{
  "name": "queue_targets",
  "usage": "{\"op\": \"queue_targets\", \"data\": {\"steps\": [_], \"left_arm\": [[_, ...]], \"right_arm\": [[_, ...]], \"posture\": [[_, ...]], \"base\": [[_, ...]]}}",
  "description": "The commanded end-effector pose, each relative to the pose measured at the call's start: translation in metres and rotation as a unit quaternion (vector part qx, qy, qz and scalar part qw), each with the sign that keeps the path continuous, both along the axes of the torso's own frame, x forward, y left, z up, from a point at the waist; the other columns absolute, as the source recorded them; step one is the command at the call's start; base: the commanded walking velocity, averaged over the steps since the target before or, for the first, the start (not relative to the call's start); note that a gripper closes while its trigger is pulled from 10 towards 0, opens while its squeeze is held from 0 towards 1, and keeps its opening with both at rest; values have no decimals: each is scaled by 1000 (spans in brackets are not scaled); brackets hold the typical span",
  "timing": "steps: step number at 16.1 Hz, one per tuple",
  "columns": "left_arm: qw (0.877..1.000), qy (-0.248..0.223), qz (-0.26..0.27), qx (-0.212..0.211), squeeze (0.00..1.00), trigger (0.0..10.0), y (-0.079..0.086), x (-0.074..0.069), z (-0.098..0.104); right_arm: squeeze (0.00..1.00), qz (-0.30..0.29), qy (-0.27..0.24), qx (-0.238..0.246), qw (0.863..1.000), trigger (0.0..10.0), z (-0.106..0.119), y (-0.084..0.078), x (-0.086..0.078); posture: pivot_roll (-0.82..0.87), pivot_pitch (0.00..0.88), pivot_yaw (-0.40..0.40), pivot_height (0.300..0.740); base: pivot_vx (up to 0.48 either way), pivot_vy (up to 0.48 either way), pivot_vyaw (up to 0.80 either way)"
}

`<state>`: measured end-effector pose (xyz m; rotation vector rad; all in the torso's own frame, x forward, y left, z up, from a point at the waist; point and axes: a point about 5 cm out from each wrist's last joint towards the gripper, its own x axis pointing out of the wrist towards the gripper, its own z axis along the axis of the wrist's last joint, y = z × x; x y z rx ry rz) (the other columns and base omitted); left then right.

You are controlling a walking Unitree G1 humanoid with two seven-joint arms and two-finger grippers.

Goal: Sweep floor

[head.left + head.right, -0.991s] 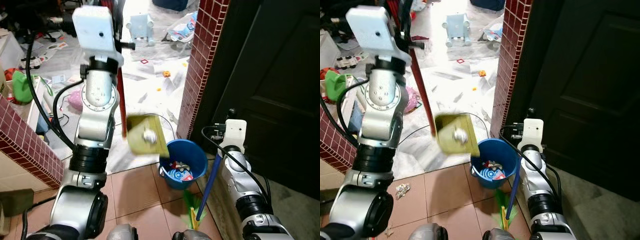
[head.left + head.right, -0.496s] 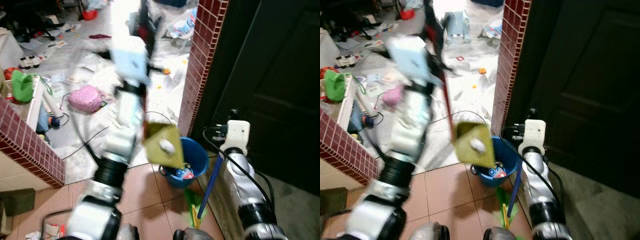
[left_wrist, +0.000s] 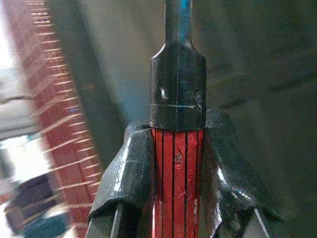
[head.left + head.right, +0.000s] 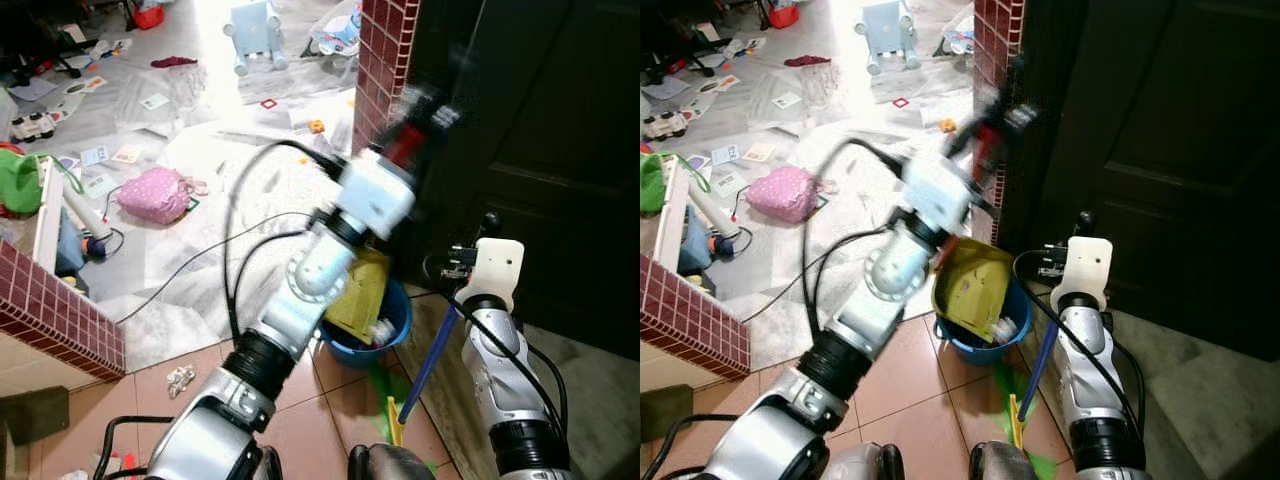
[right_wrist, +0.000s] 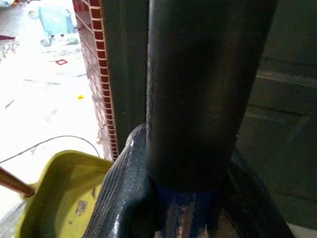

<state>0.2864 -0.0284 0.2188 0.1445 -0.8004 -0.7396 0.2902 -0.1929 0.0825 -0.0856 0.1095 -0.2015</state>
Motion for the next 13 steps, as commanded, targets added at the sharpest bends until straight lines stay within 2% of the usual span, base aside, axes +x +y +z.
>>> {"op": "queue_targets", "data": {"steps": [1,2,5,7,9,11,12,13], "left_arm": [[998,-20,-57,33,0,10000,-19,-14,3],[999,-23,-48,10,0,10000,-16,-12,13],[995,-72,30,-66,0,10000,12,0,62],[985,-94,81,-116,0,10000,39,9,96],[968,-133,160,-143,0,10000,73,17,126],[960,-148,191,-143,0,10000,87,19,134],[953,-149,228,-129,0,10000,102,25,135],[949,-132,263,-111,0,10000,116,32,128]], "right_arm": [[0,-7,43,-14,999,10000,-16,-2,-4],[0,-5,44,-12,999,10000,-16,0,-1],[0,6,39,-5,999,10000,-14,8,8],[0,17,41,-3,999,10000,-16,15,13],[0,26,46,-6,999,10000,-20,20,20],[0,30,49,-7,998,10000,-21,22,23],[0,39,54,-10,998,10000,-22,25,25],[0,47,63,-14,997,10000,-25,28,27]], "posture": [[-171,105,62,740],[-160,99,59,740],[-125,77,46,740],[-101,62,37,740],[-73,32,27,740],[-56,19,22,740],[-44,15,20,740],[-35,16,17,740]], "base": [[0,0,0],[0,0,0],[0,0,0],[0,0,0],[0,0,0],[0,0,0],[0,0,0],[0,0,0]]}}
